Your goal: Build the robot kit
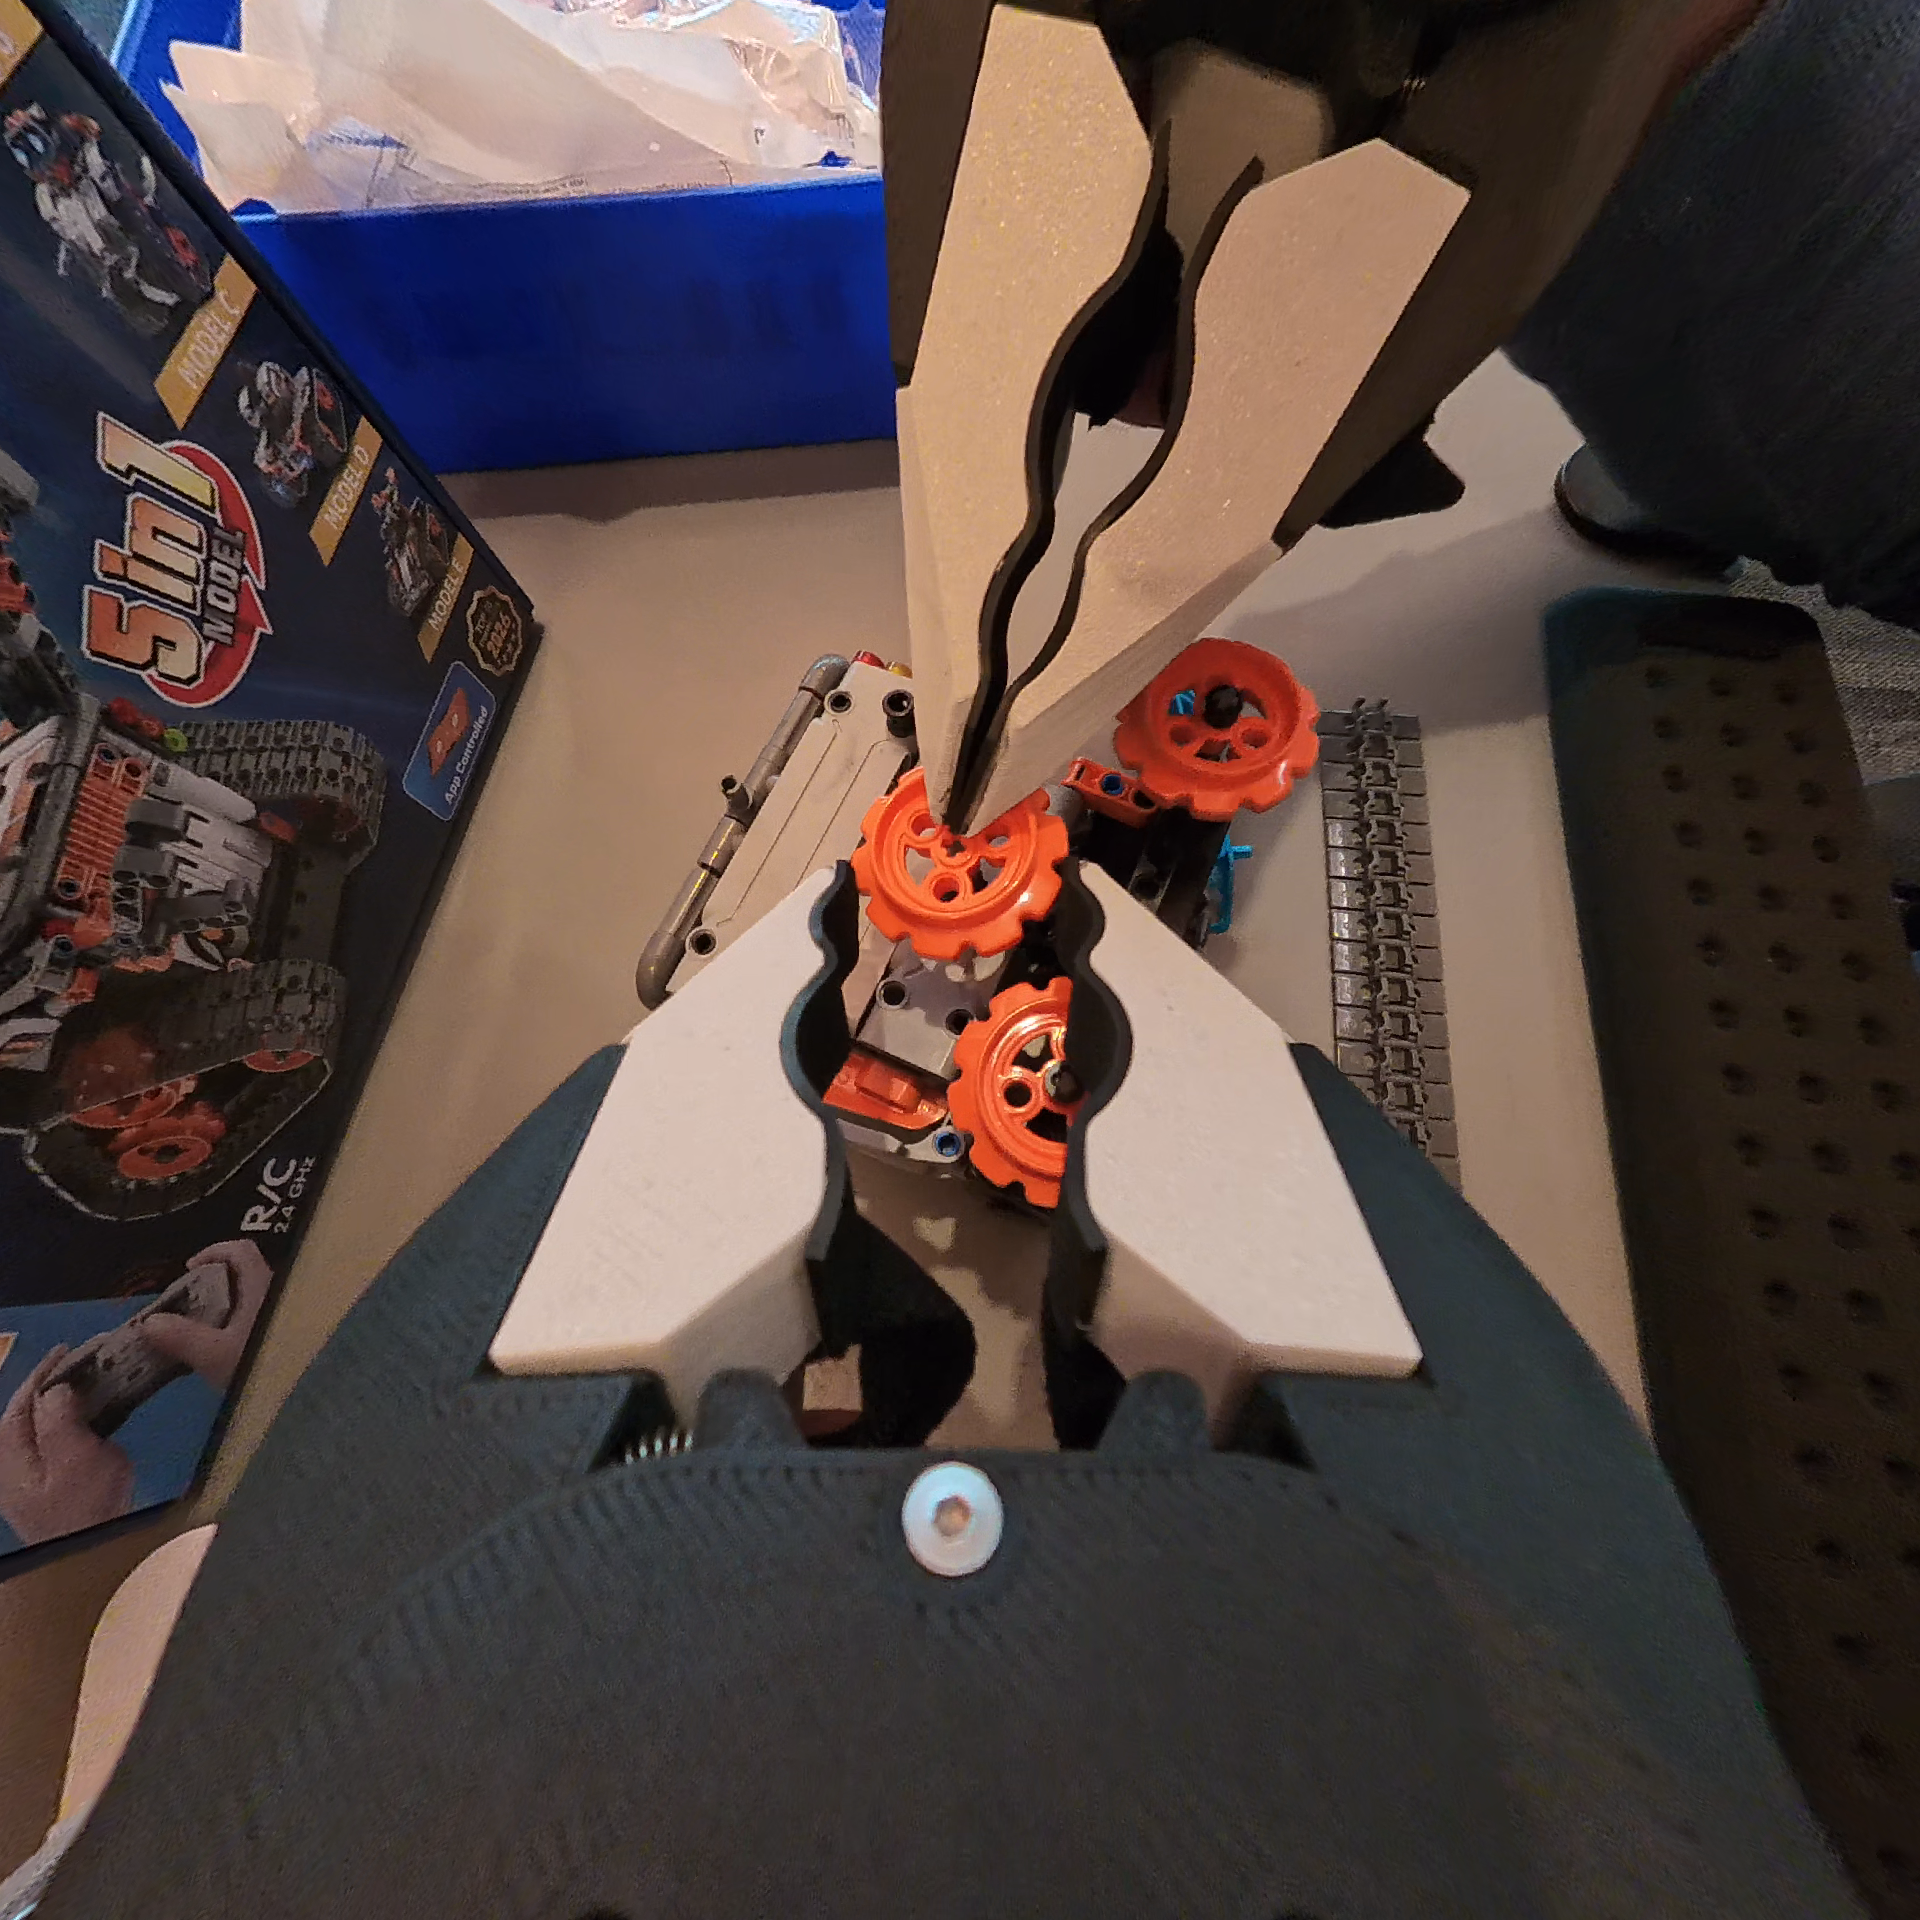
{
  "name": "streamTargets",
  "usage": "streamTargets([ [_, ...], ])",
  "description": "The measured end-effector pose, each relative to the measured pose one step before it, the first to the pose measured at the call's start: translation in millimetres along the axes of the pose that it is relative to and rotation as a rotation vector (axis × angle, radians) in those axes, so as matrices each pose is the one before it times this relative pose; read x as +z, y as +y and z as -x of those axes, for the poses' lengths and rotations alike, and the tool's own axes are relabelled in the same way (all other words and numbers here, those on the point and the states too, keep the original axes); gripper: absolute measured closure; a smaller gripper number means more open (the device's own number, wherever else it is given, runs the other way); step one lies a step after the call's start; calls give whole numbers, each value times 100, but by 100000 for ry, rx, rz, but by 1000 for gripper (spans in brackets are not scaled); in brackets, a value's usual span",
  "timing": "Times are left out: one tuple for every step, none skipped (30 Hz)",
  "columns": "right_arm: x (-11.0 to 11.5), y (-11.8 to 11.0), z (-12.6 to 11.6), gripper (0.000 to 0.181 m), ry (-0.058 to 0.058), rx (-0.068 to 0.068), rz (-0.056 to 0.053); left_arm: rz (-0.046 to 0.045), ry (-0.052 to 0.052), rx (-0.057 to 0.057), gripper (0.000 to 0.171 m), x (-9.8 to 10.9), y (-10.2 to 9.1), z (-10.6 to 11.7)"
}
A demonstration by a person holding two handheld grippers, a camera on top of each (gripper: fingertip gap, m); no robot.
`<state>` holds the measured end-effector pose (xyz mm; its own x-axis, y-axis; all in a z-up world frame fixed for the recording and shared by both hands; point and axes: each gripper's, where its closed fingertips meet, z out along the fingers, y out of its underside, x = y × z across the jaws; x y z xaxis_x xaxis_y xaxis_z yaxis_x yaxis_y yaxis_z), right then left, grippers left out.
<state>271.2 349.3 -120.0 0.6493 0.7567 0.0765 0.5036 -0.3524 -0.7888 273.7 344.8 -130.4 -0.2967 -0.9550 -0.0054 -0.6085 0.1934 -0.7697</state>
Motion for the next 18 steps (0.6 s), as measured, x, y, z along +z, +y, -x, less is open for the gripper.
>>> streamTargets([
  [42,128,-68,181,738,144,1027,609,-271,677,133,3,45,-42],
  [12,130,-127,181,799,-210,445,131,898,-406,133,51,6,-127],
  [10,45,-94,181,169,266,-404,46,28,-949,133,16,-23,56],
  [-30,-31,11,181,-254,31,-833,365,-799,1186,133,-23,-18,-21],
  [-81,-70,54,181,124,-675,-799,698,-1367,2279,133,-38,-16,-41],
  [-128,-61,35,181,1009,-1145,-884,711,-1452,1723,133,-29,9,25],
  [-168,-25,55,181,1148,-926,-839,-189,-417,117,133,11,-46,-34],
  [-171,45,48,181,795,-482,-722,-746,534,-781,133,8,-46,-37],
  [-118,98,34,181,133,-19,-463,-769,851,-548,133,11,-38,-47],
  [-18,78,92,181,-523,-161,88,-281,702,-136,133,39,-27,-64],
  [57,70,137,181,-649,-800,874,190,491,415,133,37,-31,-78],
  [98,65,61,181,-114,-1039,1803,707,40,626,133,77,-26,-50],
  [62,23,-20,181,301,-1294,1980,1300,-776,982,133,30,41,40],
  [39,13,-31,181,40,-784,1712,853,-421,624,133,-11,56,25],
  [57,94,-130,181,498,-377,1670,168,198,-839,133,22,14,8],
  [41,55,-73,181,419,-451,1025,72,89,-767,133,22,31,8],
  [42,-18,15,181,-137,-356,302,-49,130,-409,133,-18,69,-7],
  [82,10,-15,181,13,240,282,19,-108,-1155,133,22,56,52],
])
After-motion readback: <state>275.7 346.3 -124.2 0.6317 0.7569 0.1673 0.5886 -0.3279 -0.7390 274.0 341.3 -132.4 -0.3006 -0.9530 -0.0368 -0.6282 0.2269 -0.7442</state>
